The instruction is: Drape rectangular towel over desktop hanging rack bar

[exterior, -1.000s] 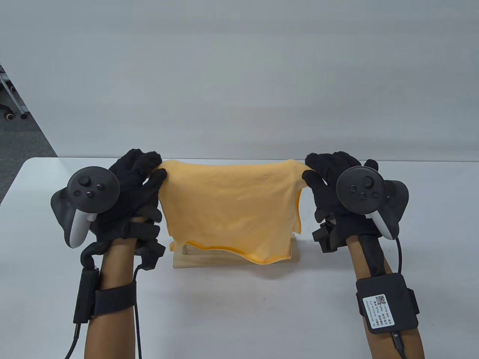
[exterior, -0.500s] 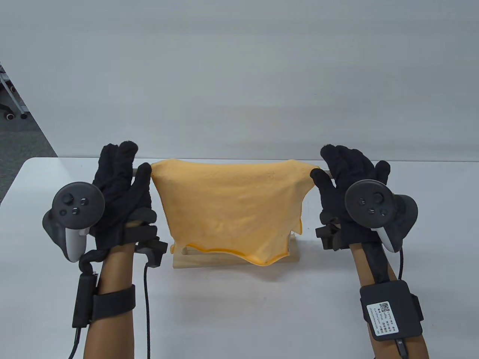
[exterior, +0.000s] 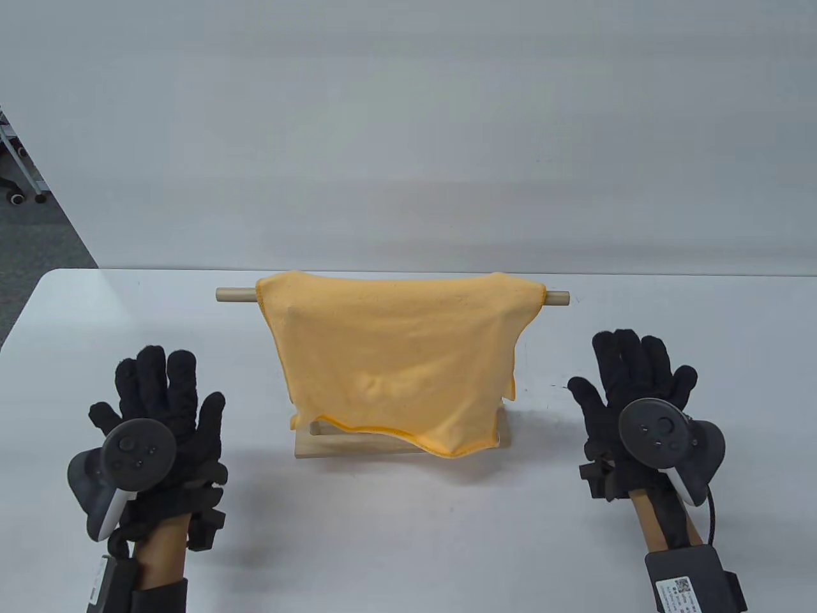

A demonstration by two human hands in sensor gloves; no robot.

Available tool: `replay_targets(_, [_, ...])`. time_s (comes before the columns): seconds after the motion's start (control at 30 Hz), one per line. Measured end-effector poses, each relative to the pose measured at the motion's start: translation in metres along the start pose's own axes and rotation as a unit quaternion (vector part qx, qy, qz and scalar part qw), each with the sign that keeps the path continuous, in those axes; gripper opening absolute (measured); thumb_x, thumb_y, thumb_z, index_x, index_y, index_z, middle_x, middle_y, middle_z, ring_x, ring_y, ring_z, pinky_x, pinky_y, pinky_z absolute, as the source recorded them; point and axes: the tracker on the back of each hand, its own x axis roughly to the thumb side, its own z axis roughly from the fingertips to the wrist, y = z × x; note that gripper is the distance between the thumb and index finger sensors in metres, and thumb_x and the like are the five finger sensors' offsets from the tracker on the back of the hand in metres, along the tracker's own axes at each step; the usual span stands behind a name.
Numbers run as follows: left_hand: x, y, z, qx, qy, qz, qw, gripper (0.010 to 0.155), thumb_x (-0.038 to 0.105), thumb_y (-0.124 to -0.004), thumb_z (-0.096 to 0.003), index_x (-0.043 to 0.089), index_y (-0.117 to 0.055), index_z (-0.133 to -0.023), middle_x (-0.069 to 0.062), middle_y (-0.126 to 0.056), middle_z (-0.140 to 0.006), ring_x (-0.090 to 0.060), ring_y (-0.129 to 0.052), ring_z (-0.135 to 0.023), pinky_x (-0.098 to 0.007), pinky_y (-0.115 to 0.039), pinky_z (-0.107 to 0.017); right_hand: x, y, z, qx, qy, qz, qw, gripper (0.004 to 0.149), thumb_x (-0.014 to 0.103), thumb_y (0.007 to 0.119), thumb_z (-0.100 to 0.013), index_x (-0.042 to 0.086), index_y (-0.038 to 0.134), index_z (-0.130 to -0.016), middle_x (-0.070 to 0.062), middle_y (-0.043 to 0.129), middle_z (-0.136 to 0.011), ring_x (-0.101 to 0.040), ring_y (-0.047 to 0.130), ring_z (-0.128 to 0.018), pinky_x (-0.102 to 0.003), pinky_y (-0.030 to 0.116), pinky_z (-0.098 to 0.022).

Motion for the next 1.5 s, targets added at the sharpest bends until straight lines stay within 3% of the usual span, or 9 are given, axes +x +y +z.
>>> replay_targets(0.13, [-0.017,-0.034,0.01,-0.046,0.016,-0.061,0.997,0.074,0.058,-0.063,-0.0613,0.043,-0.014,-0.115,0.007,0.008,-0.122,-0.034,0.011,-0.117,-0.078,0.002,-0.067,-0.013,0.044,0.022,0.082,-0.02,0.096,0.992,0.079,0.058,0.068,-0.036,0.025,0.041,-0.103,-0.021,0.032,-0.115,-0.057,0.019,-0.1,-0.079,0.014,-0.058])
replay_targets(0.3, [-0.034,-0.067,0.016,-0.093,0.038,-0.132,0.986,0.079,0.062,-0.064,-0.0599,0.045,-0.008,-0.113,0.01,0.016,-0.118,-0.03,0.02,-0.114,-0.077,0.007,-0.065,-0.014,0.082,0.043,0.112,-0.065,0.187,0.974,0.085,0.063,0.065,-0.034,0.027,0.03,-0.103,-0.021,0.014,-0.112,-0.056,0.008,-0.097,-0.079,0.011,-0.057])
replay_targets(0.37, [-0.036,-0.068,0.017,-0.099,0.055,-0.17,0.979,0.082,0.066,-0.063,-0.0581,0.047,-0.005,-0.111,0.011,0.019,-0.116,-0.029,0.022,-0.112,-0.077,0.007,-0.065,-0.012,0.088,0.047,0.134,-0.075,0.235,0.96,0.087,0.065,0.061,-0.033,0.027,0.024,-0.103,-0.021,0.008,-0.111,-0.056,0.005,-0.096,-0.079,0.011,-0.056])
replay_targets(0.67, [-0.034,-0.075,0.02,-0.112,0.05,-0.211,0.97,0.088,0.077,-0.059,-0.0517,0.048,0.001,-0.109,0.013,0.024,-0.113,-0.028,0.028,-0.109,-0.077,0.011,-0.062,-0.009,0.093,0.055,0.135,-0.089,0.236,0.958,0.091,0.07,0.056,-0.031,0.027,0.017,-0.102,-0.02,0.001,-0.109,-0.056,0.001,-0.095,-0.08,0.01,-0.055])
replay_targets(1.5, [-0.033,-0.076,0.023,-0.119,0.056,-0.211,0.969,0.089,0.079,-0.057,-0.0504,0.048,0.001,-0.109,0.012,0.025,-0.114,-0.029,0.028,-0.109,-0.078,0.01,-0.061,-0.016,0.087,0.055,0.146,-0.064,0.225,0.961,0.091,0.072,0.053,-0.031,0.028,0.016,-0.101,-0.02,-0.001,-0.108,-0.056,-0.001,-0.094,-0.081,0.009,-0.054])
